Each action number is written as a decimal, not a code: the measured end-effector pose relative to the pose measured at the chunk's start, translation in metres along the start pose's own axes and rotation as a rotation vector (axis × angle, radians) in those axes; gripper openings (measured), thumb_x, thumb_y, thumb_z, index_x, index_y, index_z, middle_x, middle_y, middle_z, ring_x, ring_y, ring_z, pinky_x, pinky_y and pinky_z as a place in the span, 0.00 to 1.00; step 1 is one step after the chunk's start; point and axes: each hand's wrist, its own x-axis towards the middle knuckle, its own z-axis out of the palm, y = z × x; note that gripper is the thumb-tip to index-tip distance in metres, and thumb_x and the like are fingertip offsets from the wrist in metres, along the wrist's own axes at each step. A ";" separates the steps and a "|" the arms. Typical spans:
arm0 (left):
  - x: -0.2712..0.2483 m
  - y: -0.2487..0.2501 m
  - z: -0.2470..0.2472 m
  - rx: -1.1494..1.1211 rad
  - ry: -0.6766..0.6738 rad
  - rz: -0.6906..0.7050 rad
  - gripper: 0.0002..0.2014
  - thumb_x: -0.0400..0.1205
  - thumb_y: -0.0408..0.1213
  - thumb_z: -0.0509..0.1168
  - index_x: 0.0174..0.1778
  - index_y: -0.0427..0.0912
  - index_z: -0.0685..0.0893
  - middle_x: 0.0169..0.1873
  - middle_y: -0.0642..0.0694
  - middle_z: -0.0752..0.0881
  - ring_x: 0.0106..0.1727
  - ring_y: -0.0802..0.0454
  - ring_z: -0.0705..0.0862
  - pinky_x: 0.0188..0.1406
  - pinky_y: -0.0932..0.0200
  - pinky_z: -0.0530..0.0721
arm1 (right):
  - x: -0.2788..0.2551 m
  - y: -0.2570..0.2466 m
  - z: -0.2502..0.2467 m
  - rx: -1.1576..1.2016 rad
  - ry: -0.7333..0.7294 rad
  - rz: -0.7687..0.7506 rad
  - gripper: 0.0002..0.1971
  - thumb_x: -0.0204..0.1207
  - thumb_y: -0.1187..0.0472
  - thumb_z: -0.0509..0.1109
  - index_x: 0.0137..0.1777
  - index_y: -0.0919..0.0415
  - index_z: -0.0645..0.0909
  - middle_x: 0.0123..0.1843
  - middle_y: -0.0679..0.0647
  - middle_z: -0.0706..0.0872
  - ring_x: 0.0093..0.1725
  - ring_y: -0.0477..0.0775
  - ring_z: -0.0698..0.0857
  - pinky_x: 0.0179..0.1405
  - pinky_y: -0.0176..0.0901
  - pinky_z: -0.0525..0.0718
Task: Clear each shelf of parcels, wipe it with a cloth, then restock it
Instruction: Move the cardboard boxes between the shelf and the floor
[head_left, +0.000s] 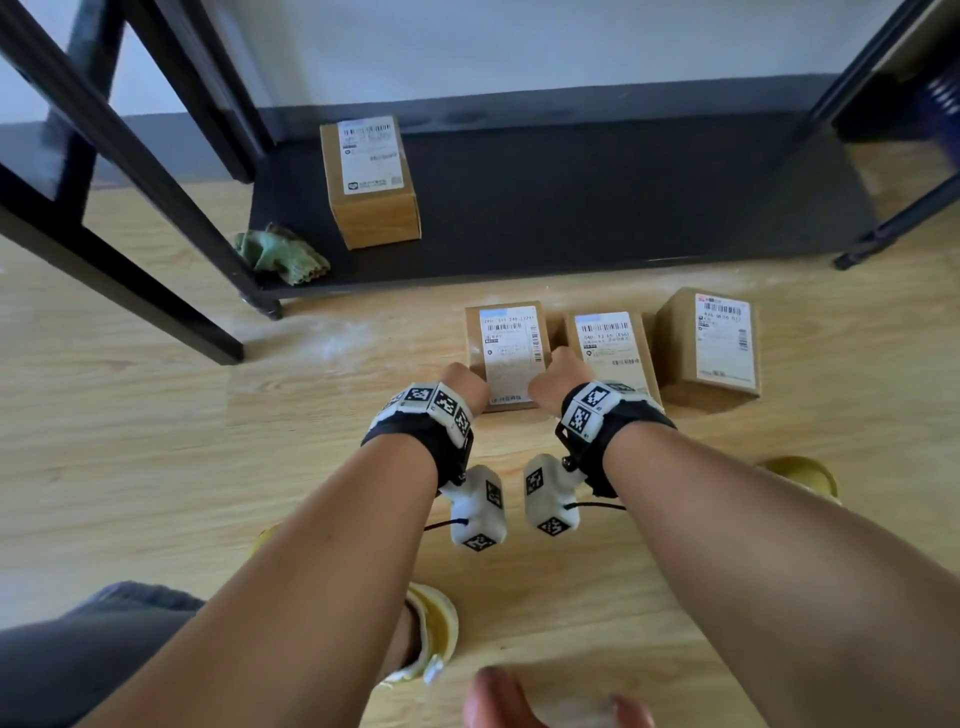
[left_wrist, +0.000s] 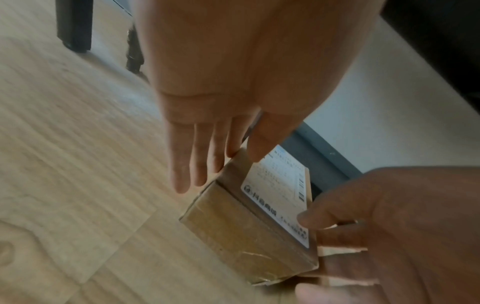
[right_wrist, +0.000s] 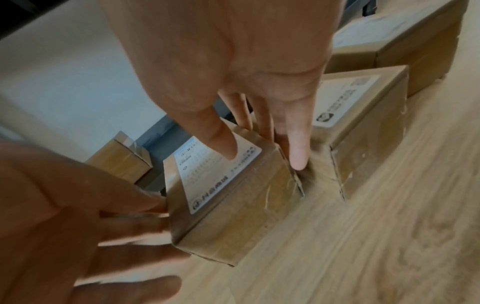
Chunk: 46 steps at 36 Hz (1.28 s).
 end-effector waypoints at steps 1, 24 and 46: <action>0.001 0.002 -0.003 -0.038 0.028 0.002 0.15 0.84 0.29 0.56 0.65 0.28 0.78 0.60 0.31 0.83 0.56 0.38 0.84 0.58 0.48 0.83 | 0.000 0.000 -0.004 0.041 0.018 -0.011 0.19 0.76 0.68 0.63 0.67 0.63 0.71 0.54 0.58 0.83 0.46 0.56 0.84 0.42 0.48 0.86; 0.061 0.112 -0.091 -0.552 0.172 0.161 0.18 0.86 0.35 0.55 0.72 0.44 0.73 0.40 0.48 0.78 0.50 0.40 0.85 0.56 0.41 0.86 | 0.090 -0.082 -0.126 0.306 0.277 -0.278 0.24 0.77 0.64 0.65 0.74 0.54 0.74 0.64 0.51 0.83 0.49 0.49 0.80 0.40 0.38 0.74; 0.121 0.136 -0.100 0.306 0.356 0.223 0.14 0.87 0.33 0.56 0.68 0.37 0.77 0.65 0.43 0.80 0.59 0.47 0.81 0.55 0.59 0.77 | 0.147 -0.108 -0.145 0.284 0.247 -0.268 0.26 0.81 0.56 0.65 0.80 0.55 0.69 0.77 0.52 0.74 0.71 0.54 0.78 0.58 0.40 0.76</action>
